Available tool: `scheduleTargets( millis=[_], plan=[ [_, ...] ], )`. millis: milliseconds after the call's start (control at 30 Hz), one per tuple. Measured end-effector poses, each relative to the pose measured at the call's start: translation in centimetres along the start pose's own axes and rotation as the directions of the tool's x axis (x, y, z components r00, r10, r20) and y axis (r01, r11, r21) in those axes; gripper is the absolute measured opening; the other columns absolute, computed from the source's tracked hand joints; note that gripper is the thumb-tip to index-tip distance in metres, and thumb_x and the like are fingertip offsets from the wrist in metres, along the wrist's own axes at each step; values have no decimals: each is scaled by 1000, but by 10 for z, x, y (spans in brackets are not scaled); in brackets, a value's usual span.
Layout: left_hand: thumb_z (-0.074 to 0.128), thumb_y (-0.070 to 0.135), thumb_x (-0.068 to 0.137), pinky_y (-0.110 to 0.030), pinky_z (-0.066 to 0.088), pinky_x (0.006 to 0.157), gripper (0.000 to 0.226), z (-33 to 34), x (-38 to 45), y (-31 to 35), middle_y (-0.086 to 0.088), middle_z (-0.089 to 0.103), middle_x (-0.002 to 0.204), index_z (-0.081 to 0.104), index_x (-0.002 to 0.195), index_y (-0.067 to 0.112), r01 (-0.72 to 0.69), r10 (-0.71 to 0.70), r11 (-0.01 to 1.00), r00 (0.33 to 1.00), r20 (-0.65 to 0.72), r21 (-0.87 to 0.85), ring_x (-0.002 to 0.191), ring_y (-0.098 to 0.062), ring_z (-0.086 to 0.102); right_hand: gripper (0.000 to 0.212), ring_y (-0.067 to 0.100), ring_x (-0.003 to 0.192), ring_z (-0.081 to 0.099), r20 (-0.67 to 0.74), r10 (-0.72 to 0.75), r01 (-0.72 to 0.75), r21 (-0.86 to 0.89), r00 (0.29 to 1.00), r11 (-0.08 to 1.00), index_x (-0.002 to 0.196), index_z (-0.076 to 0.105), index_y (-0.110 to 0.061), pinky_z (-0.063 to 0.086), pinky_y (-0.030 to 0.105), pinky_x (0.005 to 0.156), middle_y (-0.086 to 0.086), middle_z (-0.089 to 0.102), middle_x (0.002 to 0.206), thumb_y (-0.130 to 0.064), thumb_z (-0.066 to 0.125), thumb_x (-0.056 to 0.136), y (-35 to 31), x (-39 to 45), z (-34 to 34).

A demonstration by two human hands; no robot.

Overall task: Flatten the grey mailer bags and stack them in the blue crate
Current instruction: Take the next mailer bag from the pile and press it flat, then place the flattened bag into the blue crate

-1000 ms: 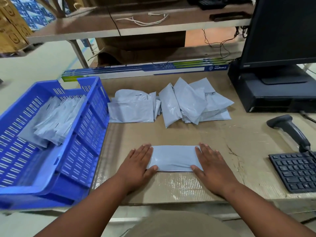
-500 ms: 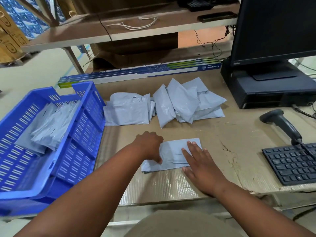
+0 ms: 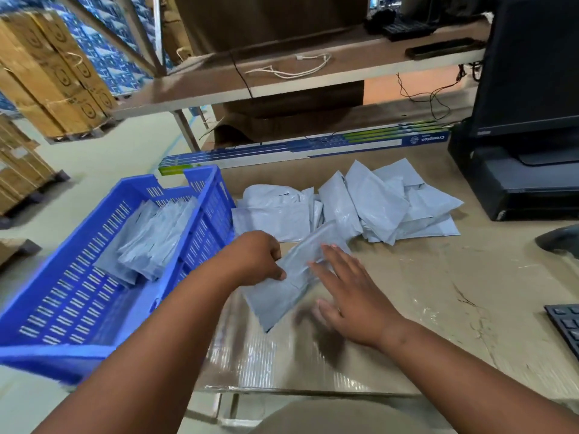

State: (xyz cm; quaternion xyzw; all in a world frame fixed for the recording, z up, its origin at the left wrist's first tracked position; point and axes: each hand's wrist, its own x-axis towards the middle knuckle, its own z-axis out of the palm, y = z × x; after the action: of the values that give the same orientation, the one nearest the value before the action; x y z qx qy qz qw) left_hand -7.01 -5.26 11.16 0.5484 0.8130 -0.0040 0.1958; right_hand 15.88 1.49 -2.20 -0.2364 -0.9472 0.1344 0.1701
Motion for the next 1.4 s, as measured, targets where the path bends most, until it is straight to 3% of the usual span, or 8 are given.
scheduleTargets(
  millis=[500,633,767,867,967,1067,1167,1400],
  plan=[
    [91,36,74,-28,42,56,30,-152,-88,-196,-3,67,70,71,74,13,301,-388,920,794,-467,-252,67,-22,62,74,25,161,14,-66,-240,246,113,969,963,164,32,-32,21,53,128,1,16,176,-64,35,98,-167,216,-4],
    [91,39,75,-31,42,58,37,-145,-58,-233,-3,59,63,67,68,11,329,-407,911,817,-409,-248,68,-26,61,60,27,158,23,-17,-197,198,89,980,976,161,40,-24,23,51,127,3,28,172,-49,42,106,-186,245,10],
    [87,44,79,-36,52,75,39,-122,-12,-247,-8,73,93,75,95,11,307,-354,933,870,-343,-185,93,-28,71,61,29,154,32,15,-152,151,57,988,987,153,50,-20,28,53,125,6,41,164,-50,35,102,-191,252,31],
    [85,48,79,-33,47,68,40,-98,26,-250,-9,71,90,68,84,12,293,-330,942,894,-303,-161,93,-29,71,56,26,152,35,-30,-119,121,107,992,987,149,54,-18,23,36,128,4,48,158,-47,37,103,-186,247,47],
    [84,53,79,-32,43,67,50,-77,55,-250,-4,56,68,55,67,15,289,-309,951,916,-257,-111,86,-29,69,59,17,156,25,-44,-66,73,180,997,981,153,51,-19,8,17,125,-1,42,164,-49,34,105,-184,241,51],
    [85,49,80,-31,49,66,44,-61,74,-247,-3,56,62,59,71,15,269,-284,958,941,-187,-102,76,-26,69,71,12,160,17,-21,-43,46,195,999,980,155,50,-19,10,27,130,-3,32,170,-57,22,102,-185,237,55],
    [79,40,87,-30,50,66,31,-48,86,-247,-7,68,76,67,81,12,226,-236,970,962,-139,-86,74,-24,68,61,13,161,16,-36,-36,42,187,999,981,151,54,-19,16,35,131,-3,31,171,-50,28,105,-188,236,55],
    [68,33,99,-34,53,88,24,-35,93,-242,-13,71,100,70,104,10,197,-198,980,980,-30,-23,101,-31,70,57,5,161,3,-23,-3,7,194,1000,981,155,50,-24,2,20,128,-9,23,173,-46,27,108,-193,233,51]
  ],
)
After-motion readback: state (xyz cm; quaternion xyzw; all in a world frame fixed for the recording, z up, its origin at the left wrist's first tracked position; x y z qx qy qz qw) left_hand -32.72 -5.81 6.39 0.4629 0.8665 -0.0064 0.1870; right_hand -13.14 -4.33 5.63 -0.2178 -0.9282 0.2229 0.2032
